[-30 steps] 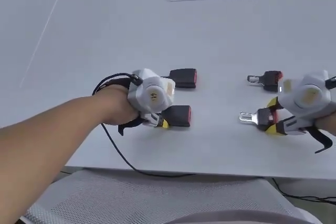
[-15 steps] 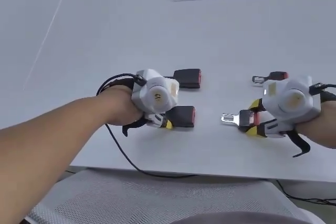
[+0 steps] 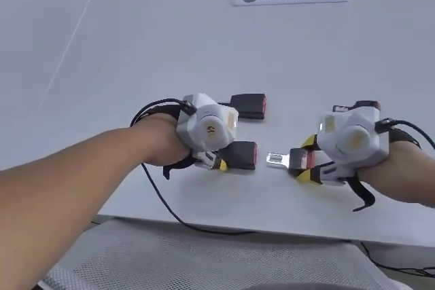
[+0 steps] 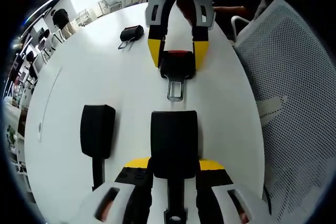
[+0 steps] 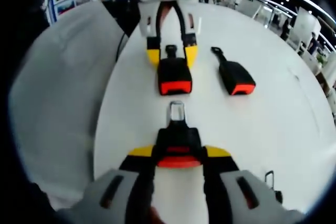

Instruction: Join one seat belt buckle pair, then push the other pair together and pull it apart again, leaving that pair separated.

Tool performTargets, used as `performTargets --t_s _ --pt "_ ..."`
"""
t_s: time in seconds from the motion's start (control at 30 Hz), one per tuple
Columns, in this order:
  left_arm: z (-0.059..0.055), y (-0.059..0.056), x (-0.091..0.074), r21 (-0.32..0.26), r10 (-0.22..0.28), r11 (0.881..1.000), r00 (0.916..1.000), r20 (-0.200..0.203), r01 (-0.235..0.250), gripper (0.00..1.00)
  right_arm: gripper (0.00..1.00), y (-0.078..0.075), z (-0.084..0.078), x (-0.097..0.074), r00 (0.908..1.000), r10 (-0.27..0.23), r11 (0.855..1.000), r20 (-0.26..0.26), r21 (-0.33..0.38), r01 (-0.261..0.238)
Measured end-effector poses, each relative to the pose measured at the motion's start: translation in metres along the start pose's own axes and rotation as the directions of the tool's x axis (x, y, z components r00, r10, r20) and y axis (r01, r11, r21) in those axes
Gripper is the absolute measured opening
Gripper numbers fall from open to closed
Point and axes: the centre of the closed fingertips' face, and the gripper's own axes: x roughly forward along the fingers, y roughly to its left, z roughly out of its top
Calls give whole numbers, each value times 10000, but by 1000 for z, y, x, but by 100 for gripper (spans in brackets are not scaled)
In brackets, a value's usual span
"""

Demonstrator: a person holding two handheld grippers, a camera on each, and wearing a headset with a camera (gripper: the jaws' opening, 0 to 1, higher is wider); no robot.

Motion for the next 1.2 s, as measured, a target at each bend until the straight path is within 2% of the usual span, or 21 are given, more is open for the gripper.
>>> performTargets --t_s 0.27,0.6,0.9,1.07,1.2 --pt "-1 1 0 29 6 10000 10000 -24 -6 32 36 -3 11 11 9997 114 9985 -229 -541 -126" --pt "-1 2 -1 -38 14 10000 10000 -78 -14 32 36 -4 13 13 9987 122 9985 -487 -529 -148" --pt "-2 2 -1 2 -9 10000 9999 -107 9 32 36 -3 22 18 9998 111 9982 -175 -593 -122" --pt "-2 1 -1 -170 15 9999 10000 -2 -15 32 34 -4 25 19 9997 90 9996 218 -274 -84" --pt "-1 1 0 -133 -74 9999 10000 -5 74 31 34 -3 26 19 9997 128 9997 185 -228 -123"
